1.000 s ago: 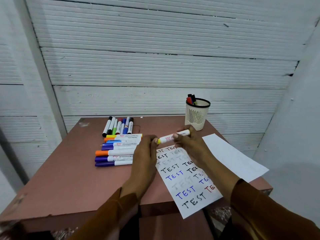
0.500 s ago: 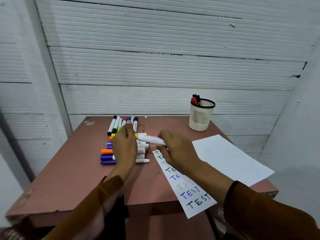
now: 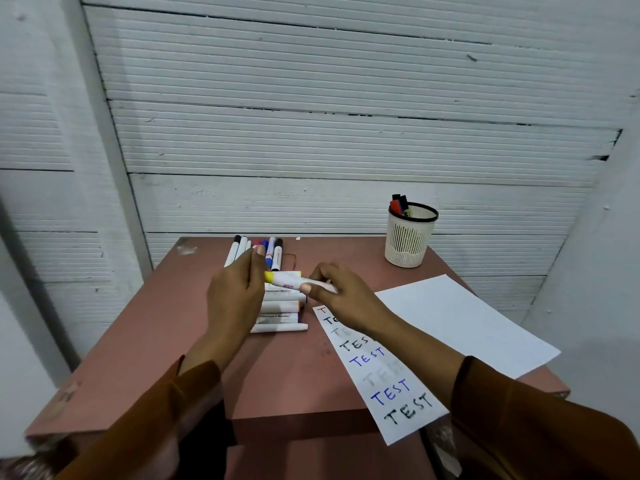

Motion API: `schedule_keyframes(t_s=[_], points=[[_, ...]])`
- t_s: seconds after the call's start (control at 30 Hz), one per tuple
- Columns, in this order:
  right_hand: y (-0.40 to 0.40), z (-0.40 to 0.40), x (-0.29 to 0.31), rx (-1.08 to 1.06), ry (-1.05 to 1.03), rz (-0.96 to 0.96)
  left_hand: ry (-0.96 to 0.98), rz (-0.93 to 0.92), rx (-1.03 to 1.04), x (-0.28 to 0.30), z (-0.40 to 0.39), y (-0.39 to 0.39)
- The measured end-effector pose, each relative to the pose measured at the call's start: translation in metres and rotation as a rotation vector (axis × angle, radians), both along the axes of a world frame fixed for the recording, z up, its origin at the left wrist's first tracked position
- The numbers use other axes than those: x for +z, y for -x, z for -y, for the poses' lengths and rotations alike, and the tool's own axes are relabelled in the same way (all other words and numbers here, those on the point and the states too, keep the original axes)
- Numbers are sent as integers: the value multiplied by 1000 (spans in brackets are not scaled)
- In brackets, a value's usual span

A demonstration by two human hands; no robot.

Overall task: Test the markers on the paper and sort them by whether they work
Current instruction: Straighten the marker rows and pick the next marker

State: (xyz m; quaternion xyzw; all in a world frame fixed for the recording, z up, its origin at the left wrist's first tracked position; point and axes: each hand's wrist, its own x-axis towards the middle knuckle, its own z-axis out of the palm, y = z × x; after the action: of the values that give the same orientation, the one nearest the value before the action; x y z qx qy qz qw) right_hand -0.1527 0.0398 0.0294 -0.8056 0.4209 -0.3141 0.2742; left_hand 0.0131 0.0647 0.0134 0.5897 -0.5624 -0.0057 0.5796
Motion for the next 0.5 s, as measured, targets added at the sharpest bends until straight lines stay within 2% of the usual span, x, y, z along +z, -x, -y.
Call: schedule_keyframes(t_s=[0.13, 0.3, 0.5], points=[[-6, 7, -6, -62, 125, -117, 15, 94, -23, -13, -3, -24], [-16, -2, -11, -112, 289, -257, 24, -86, -20, -24, -1, -51], [-30, -19, -30, 35, 377, -379, -1, -194, 96, -33, 3, -66]])
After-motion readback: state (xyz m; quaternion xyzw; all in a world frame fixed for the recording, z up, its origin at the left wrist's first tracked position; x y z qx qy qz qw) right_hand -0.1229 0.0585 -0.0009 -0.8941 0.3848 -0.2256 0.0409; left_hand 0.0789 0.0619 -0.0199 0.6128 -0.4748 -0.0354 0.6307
